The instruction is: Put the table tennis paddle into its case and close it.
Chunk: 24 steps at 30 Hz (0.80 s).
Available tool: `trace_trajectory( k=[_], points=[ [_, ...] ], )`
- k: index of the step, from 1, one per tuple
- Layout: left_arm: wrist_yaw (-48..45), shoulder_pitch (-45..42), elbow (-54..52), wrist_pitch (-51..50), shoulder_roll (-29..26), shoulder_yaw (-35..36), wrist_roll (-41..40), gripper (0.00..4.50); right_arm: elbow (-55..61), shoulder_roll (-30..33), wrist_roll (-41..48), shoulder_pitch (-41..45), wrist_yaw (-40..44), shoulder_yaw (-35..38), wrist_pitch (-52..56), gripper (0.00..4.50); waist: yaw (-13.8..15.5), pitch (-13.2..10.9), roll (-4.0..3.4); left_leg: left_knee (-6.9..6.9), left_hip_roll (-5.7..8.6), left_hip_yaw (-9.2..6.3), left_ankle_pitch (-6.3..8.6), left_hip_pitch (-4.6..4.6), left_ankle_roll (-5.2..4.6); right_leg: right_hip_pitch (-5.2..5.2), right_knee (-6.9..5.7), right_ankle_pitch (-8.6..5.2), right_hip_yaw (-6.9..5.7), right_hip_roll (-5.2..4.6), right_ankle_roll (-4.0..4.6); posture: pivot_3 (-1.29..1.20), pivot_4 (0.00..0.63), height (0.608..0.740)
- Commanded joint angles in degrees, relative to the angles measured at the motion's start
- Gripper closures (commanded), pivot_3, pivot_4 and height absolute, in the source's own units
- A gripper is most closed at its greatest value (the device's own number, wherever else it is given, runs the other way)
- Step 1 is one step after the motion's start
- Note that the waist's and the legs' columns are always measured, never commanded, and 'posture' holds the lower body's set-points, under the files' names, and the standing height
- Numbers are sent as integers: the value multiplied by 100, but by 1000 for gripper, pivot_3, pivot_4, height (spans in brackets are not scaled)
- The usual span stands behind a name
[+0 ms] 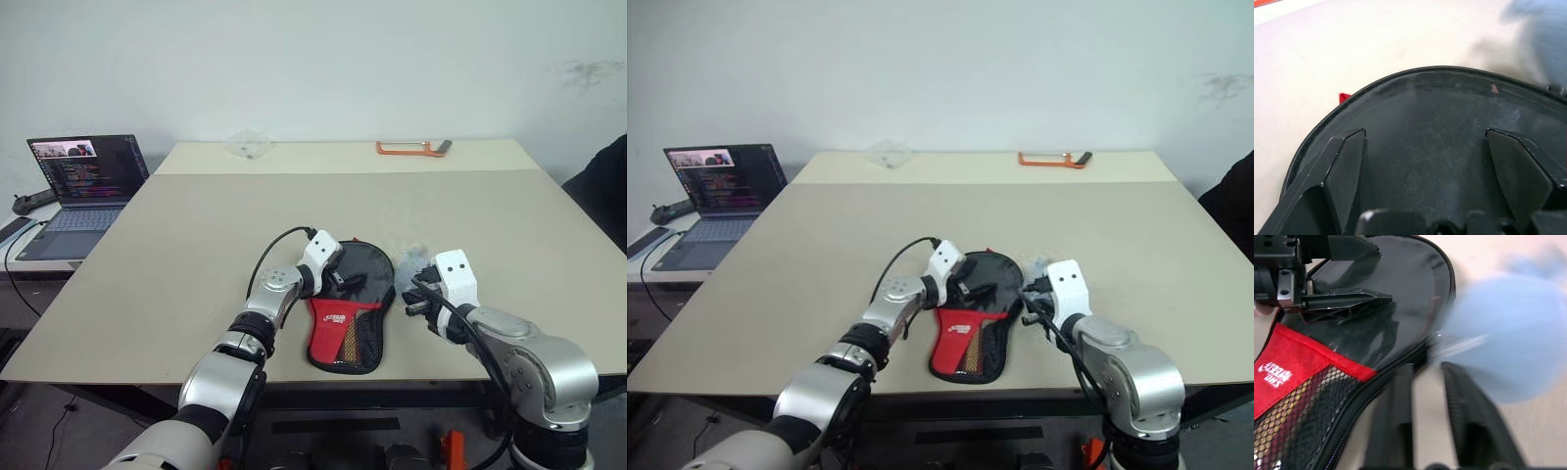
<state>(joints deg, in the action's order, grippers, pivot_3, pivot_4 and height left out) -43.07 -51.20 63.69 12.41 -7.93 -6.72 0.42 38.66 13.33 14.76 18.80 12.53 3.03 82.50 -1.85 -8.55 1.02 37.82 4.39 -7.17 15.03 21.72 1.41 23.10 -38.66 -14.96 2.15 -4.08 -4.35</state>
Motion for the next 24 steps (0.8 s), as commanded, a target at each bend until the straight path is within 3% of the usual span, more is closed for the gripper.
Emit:
trace_trajectory(
  k=[1,2,7,8,14,17,24],
  points=[
    [29,297,329,-130,-1,-112,234,199,150,129,140,-46,156,-51,-270,2147,0,0,0,-1,0,0,0,0,0,0,1,0,0,0,0,0,150,740],
    [32,298,327,-127,-1,-113,235,199,176,148,200,-55,217,-44,-309,1849,-1,0,0,-2,-1,0,0,0,0,-1,1,0,0,0,-1,0,150,740],
    [33,305,315,-107,-2,-106,224,199,338,186,681,235,645,434,-396,1849,-1,-1,1,-3,-2,-1,0,0,0,-3,8,-1,-1,1,-2,0,150,740],
    [24,305,308,-104,-5,-102,218,199,297,344,782,367,791,589,-434,1687,-1,-1,1,-3,-2,-1,0,1,0,-4,9,-1,-1,1,-2,0,150,740],
    [-126,290,247,-76,-2,-51,135,199,-306,1074,872,779,1065,869,-790,32,-3,-2,-1,-15,-7,-12,0,-5,0,-22,34,-1,-18,3,-3,0,150,740],
    [-303,260,183,-46,9,-17,82,199,-962,1276,695,947,870,909,-1022,32,-3,-5,3,-27,-5,-13,0,-18,-1,-49,72,3,-19,3,-8,0,150,740],
    [-679,92,52,-57,-19,83,-14,199,-2247,665,794,1251,437,1477,-1340,32,13,-7,4,-100,-6,-12,3,-69,-5,-84,111,13,-15,0,13,0,150,740]
  ],
)
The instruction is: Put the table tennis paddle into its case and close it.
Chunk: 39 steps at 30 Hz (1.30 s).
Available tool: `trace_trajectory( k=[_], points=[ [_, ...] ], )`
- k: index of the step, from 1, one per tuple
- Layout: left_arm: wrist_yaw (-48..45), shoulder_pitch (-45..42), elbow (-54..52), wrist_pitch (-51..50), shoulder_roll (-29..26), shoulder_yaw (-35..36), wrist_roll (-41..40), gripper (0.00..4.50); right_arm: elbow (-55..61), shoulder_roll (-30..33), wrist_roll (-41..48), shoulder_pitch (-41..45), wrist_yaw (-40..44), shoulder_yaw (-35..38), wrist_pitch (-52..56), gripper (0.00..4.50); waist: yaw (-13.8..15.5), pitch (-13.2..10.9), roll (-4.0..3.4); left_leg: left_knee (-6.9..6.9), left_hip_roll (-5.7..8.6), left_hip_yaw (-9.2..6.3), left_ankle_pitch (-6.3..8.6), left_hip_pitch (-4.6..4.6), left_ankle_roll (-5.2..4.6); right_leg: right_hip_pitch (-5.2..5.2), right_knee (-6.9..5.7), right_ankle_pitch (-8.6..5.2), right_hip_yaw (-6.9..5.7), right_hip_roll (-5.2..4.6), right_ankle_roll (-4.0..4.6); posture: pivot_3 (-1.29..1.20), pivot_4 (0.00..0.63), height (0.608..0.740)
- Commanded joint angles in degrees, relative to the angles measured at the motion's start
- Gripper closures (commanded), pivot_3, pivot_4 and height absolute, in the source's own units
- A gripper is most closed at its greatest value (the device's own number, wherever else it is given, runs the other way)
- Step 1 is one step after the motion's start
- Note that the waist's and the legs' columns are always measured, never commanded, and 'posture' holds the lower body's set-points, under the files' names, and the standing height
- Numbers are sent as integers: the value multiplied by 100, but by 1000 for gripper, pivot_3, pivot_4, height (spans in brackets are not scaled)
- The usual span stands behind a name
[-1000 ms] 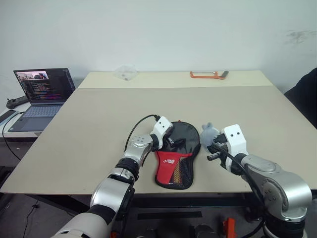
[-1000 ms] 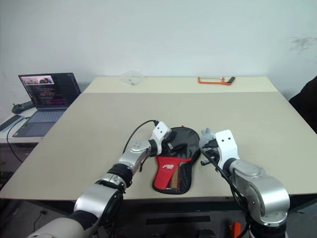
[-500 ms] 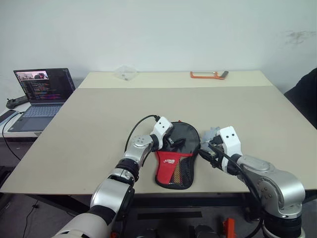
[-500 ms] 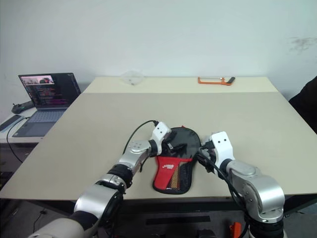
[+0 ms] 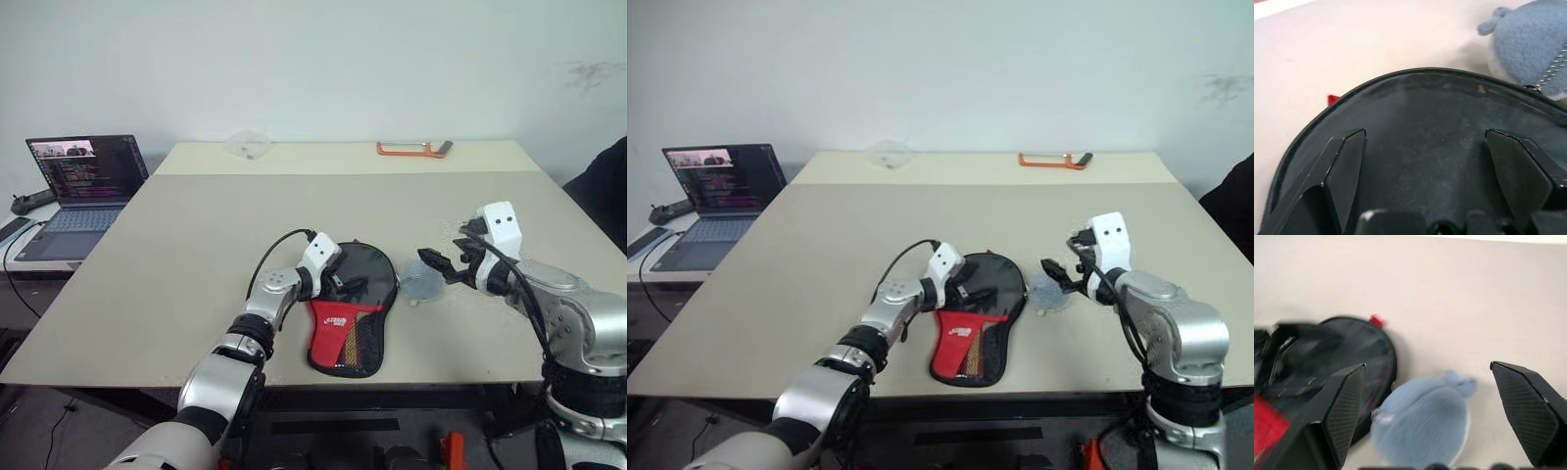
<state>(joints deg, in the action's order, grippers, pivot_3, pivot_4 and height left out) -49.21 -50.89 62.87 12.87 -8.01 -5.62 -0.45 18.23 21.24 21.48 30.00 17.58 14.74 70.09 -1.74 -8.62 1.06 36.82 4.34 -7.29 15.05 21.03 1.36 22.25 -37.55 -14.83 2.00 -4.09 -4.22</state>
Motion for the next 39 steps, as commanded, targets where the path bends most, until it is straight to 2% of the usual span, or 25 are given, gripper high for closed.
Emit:
trace_trajectory(
  k=[1,6,12,24,27,32,36,39],
  points=[
    [-65,42,137,-105,-21,-19,79,199,-341,-175,158,143,-96,361,-86,32,2,0,0,0,0,0,2,3,-3,0,6,2,0,0,6,0,150,740],
    [-71,44,124,-99,-31,-23,101,199,-735,-270,167,126,-220,431,-20,32,4,-1,-2,0,3,1,10,12,-16,0,35,5,2,-2,8,0,150,740],
    [-84,56,102,-95,-18,-28,113,199,-594,-310,454,35,-138,511,432,32,4,-3,-5,-2,2,1,11,13,-17,-1,38,5,0,-2,7,0,150,740],
    [-749,-17,1,-96,42,-64,50,199,-479,-321,518,-224,-137,67,394,32,2,-4,-6,-5,3,1,15,18,-22,1,49,4,-2,-2,5,0,150,740],
    [-872,-21,-7,-77,37,-113,92,199,-495,-216,415,-259,-176,-59,254,565,2,-4,-6,-6,2,1,16,18,-22,1,51,3,-2,-2,5,0,150,740],
    [-1130,92,11,1,78,-341,263,199,-424,-92,424,-304,-186,-117,190,2267,3,-4,-6,-6,3,0,16,20,-22,0,53,3,-2,-2,4,0,150,740],
    [-1138,158,208,34,54,-536,508,199,-178,96,409,-302,-200,-157,185,3410,4,-4,-6,-6,3,0,17,19,-24,-1,54,2,-2,-2,3,0,150,740],
    [-1172,196,321,149,26,-683,683,199,96,314,428,-325,-167,-227,241,3953,4,-4,-6,-5,4,0,18,19,-25,-3,56,1,-3,-4,1,0,150,740]
  ],
)
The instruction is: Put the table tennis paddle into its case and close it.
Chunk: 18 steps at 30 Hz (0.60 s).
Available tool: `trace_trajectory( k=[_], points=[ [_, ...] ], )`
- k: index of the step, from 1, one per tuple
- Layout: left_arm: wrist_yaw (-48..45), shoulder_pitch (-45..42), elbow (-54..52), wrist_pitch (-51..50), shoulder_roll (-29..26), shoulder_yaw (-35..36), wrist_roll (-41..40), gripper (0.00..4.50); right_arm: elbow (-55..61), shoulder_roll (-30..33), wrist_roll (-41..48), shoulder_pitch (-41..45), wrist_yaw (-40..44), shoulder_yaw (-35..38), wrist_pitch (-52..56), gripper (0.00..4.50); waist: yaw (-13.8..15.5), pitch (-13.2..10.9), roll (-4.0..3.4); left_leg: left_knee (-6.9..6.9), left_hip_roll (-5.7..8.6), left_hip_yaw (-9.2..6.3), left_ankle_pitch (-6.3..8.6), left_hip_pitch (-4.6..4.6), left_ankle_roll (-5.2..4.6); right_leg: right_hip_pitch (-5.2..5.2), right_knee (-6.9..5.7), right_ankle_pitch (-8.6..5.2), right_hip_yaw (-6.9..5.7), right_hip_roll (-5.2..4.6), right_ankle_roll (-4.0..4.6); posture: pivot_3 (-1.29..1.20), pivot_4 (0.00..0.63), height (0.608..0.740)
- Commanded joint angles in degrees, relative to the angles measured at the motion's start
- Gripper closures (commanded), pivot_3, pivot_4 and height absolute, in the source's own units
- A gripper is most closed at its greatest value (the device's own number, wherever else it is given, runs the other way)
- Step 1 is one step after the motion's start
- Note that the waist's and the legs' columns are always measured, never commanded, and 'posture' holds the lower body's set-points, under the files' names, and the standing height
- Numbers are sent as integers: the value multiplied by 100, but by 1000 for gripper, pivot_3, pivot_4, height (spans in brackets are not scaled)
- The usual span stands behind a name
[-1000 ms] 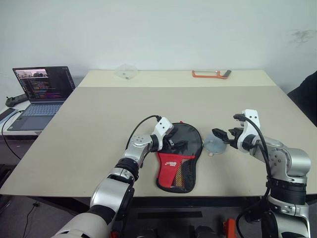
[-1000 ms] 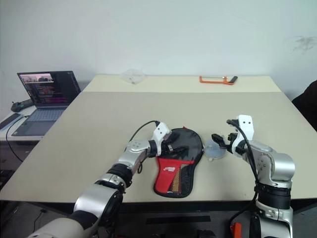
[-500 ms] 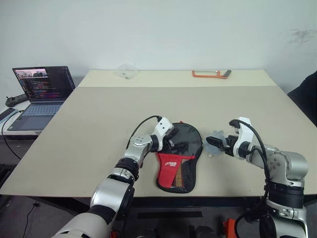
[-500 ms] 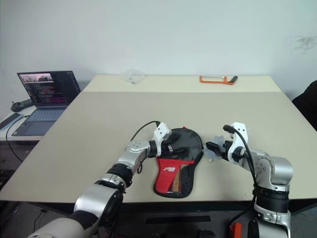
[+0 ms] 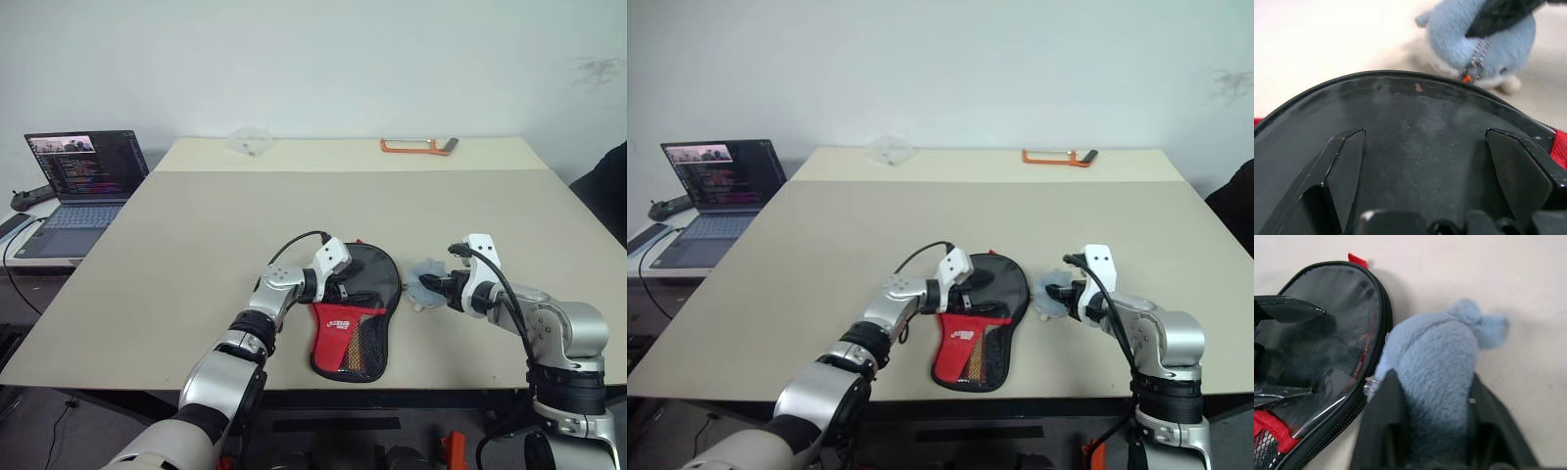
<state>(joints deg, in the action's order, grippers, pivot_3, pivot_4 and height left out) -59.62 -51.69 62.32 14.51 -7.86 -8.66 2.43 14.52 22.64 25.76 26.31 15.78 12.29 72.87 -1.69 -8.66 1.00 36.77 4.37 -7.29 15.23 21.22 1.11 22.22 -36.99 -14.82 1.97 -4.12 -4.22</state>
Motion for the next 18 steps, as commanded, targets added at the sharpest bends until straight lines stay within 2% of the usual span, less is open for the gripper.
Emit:
trace_trajectory(
  k=[1,7,12,18],
  points=[
    [-120,281,413,18,6,-412,445,199,604,250,37,24,37,-3,18,4090,0,0,0,0,0,0,0,-1,0,0,0,0,0,0,-1,0,150,740],
    [-169,297,579,59,55,-403,469,199,1533,535,306,-271,137,87,562,4206,14,2,0,0,-1,-3,1,-1,-1,-6,3,-16,-4,-1,-27,0,150,740],
    [-189,336,676,44,88,-454,534,199,2388,575,529,-879,163,239,1079,4206,37,4,0,0,0,-6,10,2,-8,-7,8,-19,-6,-4,-30,0,150,740],
    [-99,284,742,-36,213,-456,557,199,3185,264,712,-1357,149,385,1604,4206,70,8,1,1,1,-7,14,1,-10,-12,11,-24,-9,-7,-38,0,150,740]
  ],
)
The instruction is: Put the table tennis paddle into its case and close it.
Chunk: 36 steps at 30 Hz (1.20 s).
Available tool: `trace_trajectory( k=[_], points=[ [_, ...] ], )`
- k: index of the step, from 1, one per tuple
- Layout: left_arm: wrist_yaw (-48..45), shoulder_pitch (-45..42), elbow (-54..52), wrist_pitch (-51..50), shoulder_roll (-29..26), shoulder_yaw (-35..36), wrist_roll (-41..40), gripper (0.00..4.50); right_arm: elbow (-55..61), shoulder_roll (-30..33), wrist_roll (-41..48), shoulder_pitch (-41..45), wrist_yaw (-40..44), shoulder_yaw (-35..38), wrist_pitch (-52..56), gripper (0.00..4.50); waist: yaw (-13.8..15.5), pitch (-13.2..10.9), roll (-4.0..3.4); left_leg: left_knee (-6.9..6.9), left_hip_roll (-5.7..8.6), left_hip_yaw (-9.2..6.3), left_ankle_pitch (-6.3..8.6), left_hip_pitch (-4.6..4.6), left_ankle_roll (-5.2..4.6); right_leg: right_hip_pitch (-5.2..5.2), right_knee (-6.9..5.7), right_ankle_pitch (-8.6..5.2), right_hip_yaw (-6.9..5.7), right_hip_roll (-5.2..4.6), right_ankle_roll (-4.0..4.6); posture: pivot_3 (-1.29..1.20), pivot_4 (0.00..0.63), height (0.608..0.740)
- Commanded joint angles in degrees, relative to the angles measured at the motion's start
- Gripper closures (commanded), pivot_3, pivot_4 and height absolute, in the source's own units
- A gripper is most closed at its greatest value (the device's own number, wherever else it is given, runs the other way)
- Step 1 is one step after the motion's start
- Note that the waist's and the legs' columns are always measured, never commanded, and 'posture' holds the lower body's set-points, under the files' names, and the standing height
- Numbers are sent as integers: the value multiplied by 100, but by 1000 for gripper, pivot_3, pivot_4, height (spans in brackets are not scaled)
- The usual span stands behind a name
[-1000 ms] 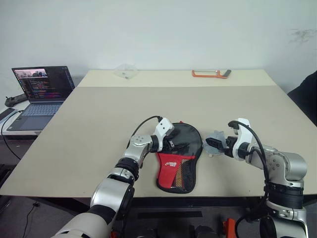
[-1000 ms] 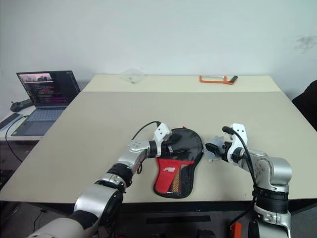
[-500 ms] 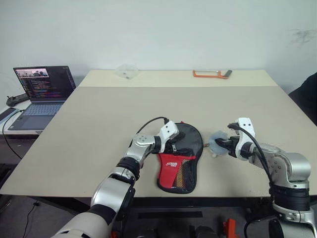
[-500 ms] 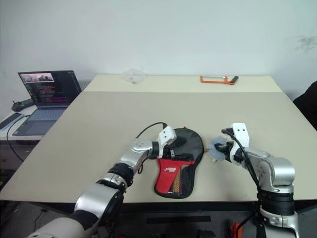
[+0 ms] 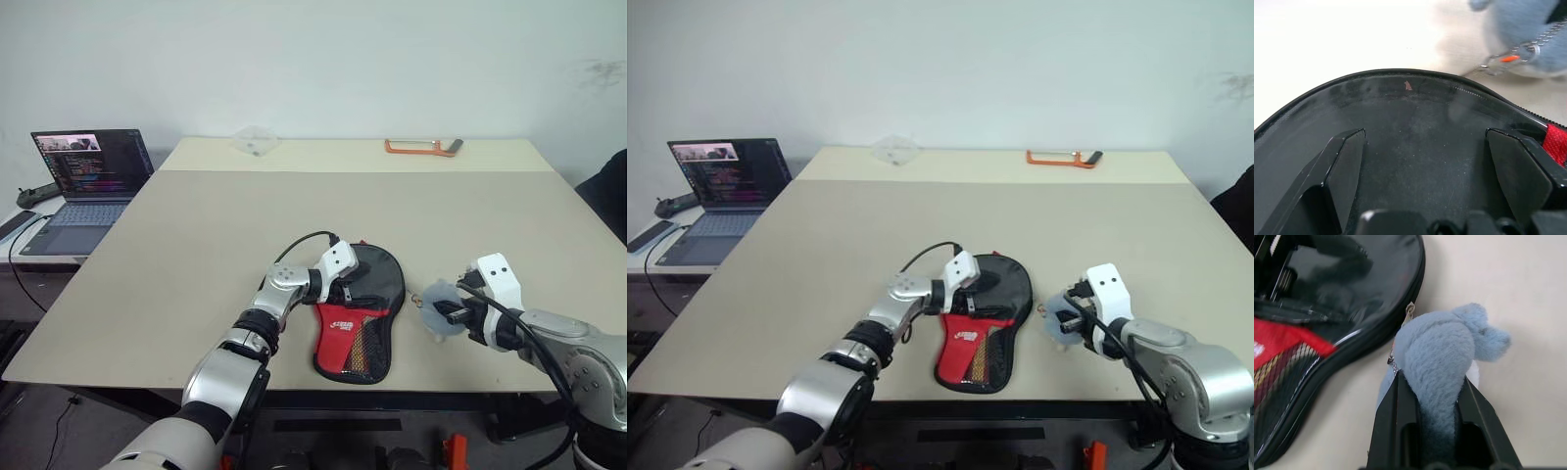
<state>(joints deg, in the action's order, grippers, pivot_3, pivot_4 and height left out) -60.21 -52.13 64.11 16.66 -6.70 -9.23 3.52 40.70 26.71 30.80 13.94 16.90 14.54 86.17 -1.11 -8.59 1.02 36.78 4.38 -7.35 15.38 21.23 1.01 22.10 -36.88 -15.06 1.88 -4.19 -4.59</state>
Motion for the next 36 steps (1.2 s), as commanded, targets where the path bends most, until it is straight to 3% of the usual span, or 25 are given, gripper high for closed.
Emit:
trace_trajectory(
  k=[1,6,12,17,23,29,33,36],
  points=[
    [-16,314,581,-263,122,-397,455,199,827,-241,270,-252,65,166,429,4206,22,2,-1,0,0,0,0,0,0,0,0,0,-1,0,0,0,150,740],
    [109,236,677,-276,275,-399,509,199,1794,-319,720,-1167,255,369,633,4209,134,7,1,8,1,-2,11,1,-7,-6,3,-9,-2,-1,-15,0,150,740],
    [165,132,761,-254,494,-395,578,199,1930,-56,1957,-1778,-166,843,481,4227,208,14,10,10,5,-6,22,-19,-12,-40,14,-15,-13,-10,-23,0,150,740],
    [354,19,851,-215,651,-416,688,199,1930,546,3595,-2532,-1033,1104,-230,4241,275,19,2,9,9,-36,29,-19,-18,-71,54,-20,-57,-21,-27,0,150,740],
    [547,-26,916,-136,796,-455,845,199,1930,1607,5439,-3310,-2503,873,-1483,4242,308,22,31,15,34,-61,44,-25,-40,-94,89,-24,-92,-56,-35,0,150,740],
    [677,-36,961,-100,909,-476,933,199,1930,2612,6826,-3702,-3394,560,-2413,4243,312,31,47,17,82,-72,53,-25,-60,-104,89,-47,-95,-98,-74,0,150,740],
    [709,-30,963,-83,946,-484,926,199,1930,2895,7188,-3601,-3801,253,-2737,4248,351,32,54,18,97,-73,62,-24,-75,-107,92,-56,-94,-111,-88,0,150,740],
    [715,-16,958,-62,938,-468,908,199,1930,2997,6945,-3606,-4135,52,-3044,4250,392,31,55,19,97,-71,64,-23,-78,-107,94,-56,-93,-111,-88,0,150,740]
  ],
)
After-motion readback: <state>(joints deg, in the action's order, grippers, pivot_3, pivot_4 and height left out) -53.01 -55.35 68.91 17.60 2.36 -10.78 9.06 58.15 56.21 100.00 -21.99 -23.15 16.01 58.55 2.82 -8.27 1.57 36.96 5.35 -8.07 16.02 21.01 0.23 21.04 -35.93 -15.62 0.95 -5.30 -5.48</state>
